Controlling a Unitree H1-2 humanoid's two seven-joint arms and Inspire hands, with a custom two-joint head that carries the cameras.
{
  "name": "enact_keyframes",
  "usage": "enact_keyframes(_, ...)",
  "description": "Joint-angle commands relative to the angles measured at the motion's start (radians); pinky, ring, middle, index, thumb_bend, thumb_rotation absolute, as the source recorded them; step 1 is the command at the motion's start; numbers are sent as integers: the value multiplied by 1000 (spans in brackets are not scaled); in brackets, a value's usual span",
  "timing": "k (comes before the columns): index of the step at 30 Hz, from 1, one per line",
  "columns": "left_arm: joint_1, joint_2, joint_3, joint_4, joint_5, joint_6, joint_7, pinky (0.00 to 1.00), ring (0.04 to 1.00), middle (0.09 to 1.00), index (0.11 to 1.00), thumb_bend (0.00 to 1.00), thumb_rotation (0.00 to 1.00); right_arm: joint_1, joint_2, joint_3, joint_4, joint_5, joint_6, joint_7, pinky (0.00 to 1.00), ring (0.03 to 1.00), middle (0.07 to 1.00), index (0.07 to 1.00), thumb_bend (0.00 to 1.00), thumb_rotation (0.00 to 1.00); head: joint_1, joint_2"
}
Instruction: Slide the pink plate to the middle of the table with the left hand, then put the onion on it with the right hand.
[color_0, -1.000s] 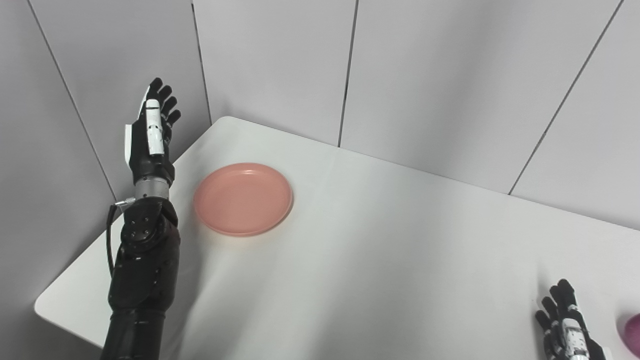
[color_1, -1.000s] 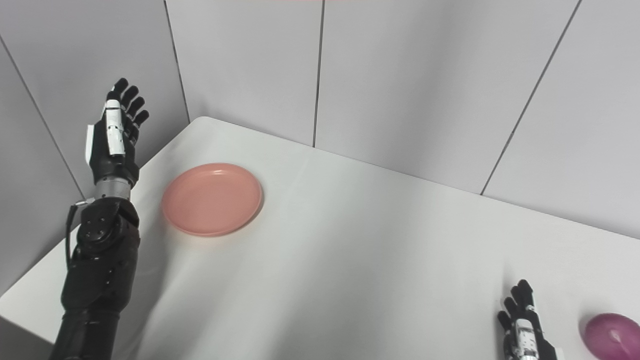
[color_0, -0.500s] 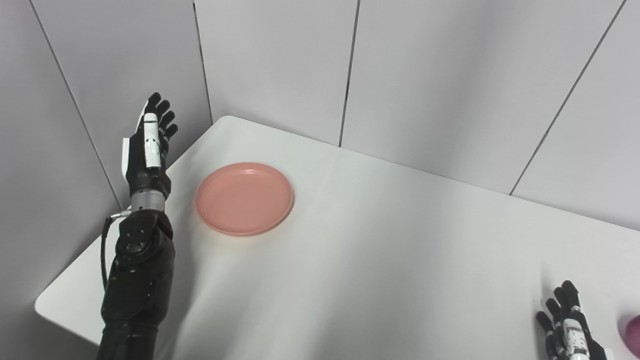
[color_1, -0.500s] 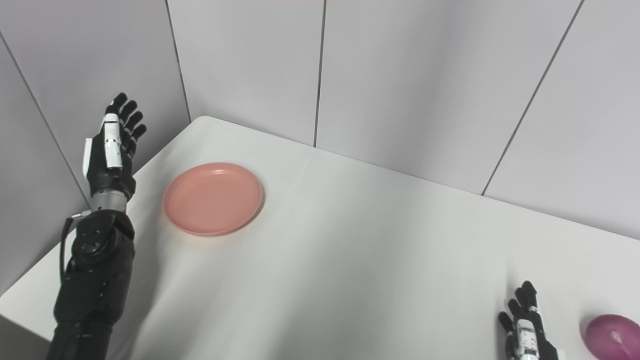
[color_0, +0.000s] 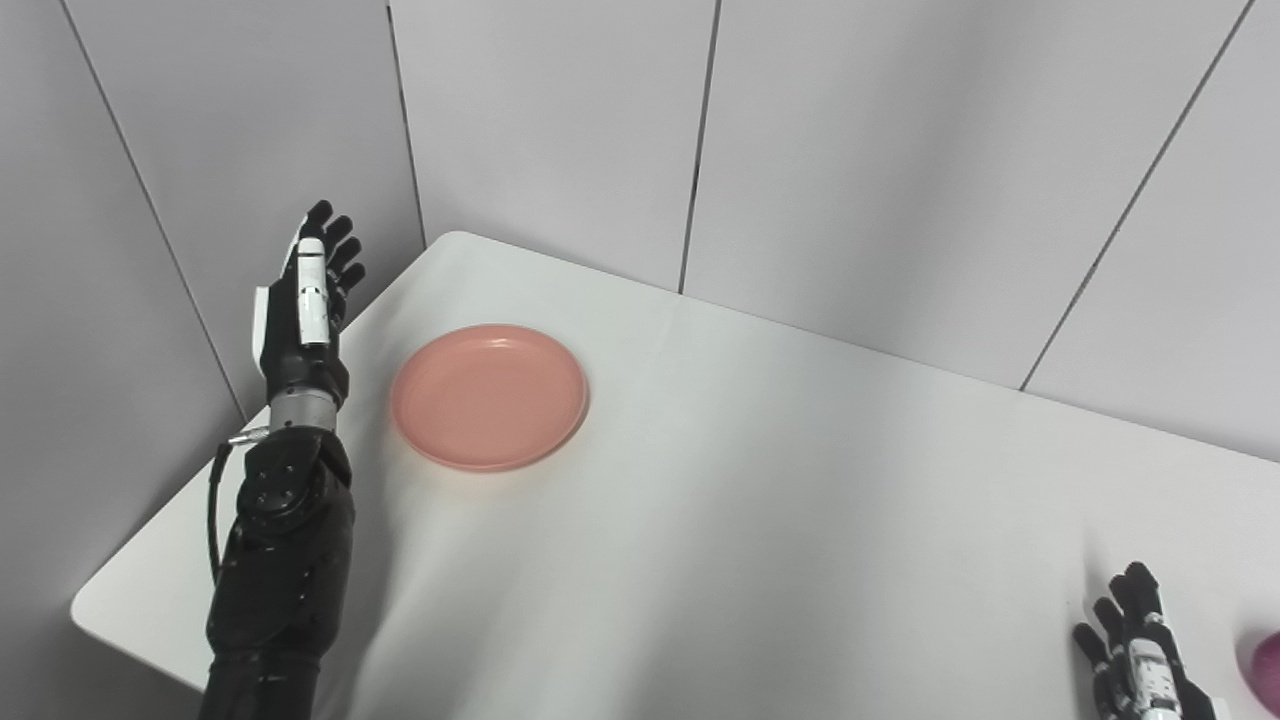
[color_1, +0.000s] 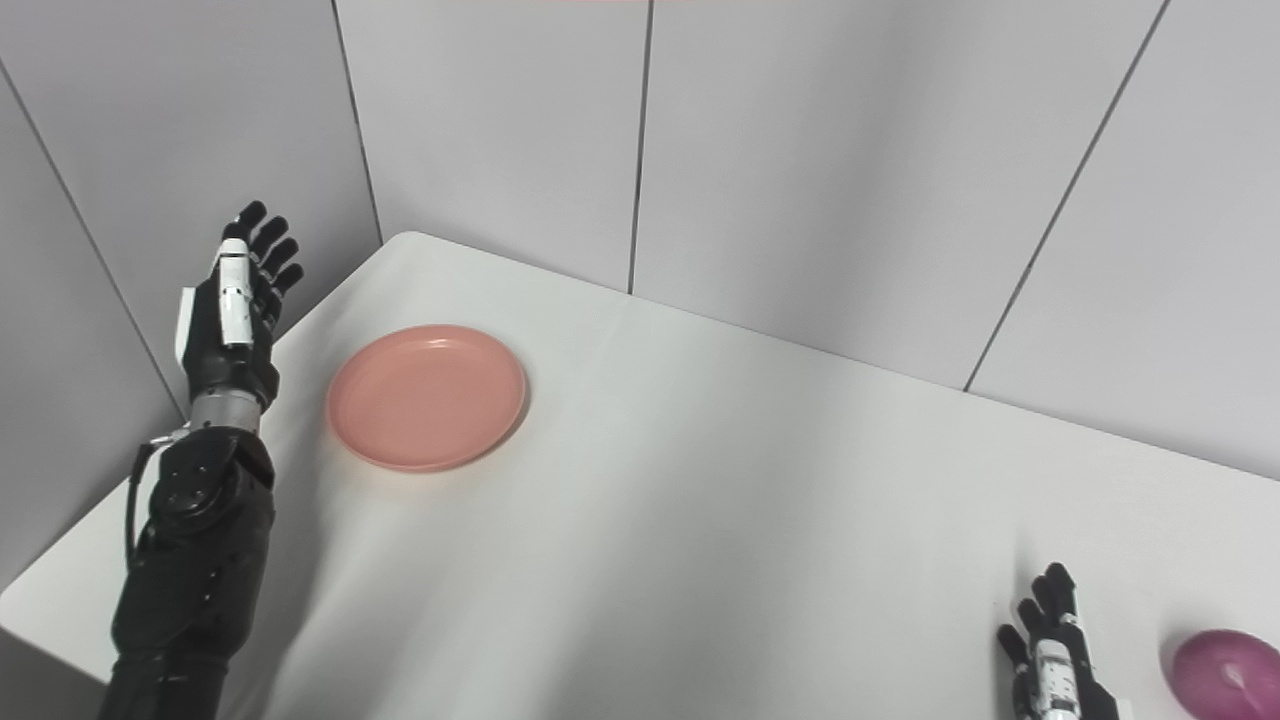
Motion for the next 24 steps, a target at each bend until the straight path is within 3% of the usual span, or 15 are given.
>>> enact_keyframes(1,-18,20,-4,-6,14,-40,-3,882,900,895,873,416,1000,-1,-4,-8,-18,1,4,1,1000,1000,1000,1000,5,1000,-1,0)
enact_keyframes(24,-27,33,-36,111,11,-55,-12,916,908,911,882,399,1000,-3,-12,-12,-13,12,-3,6,1000,1000,1000,1000,46,1000,4,7)
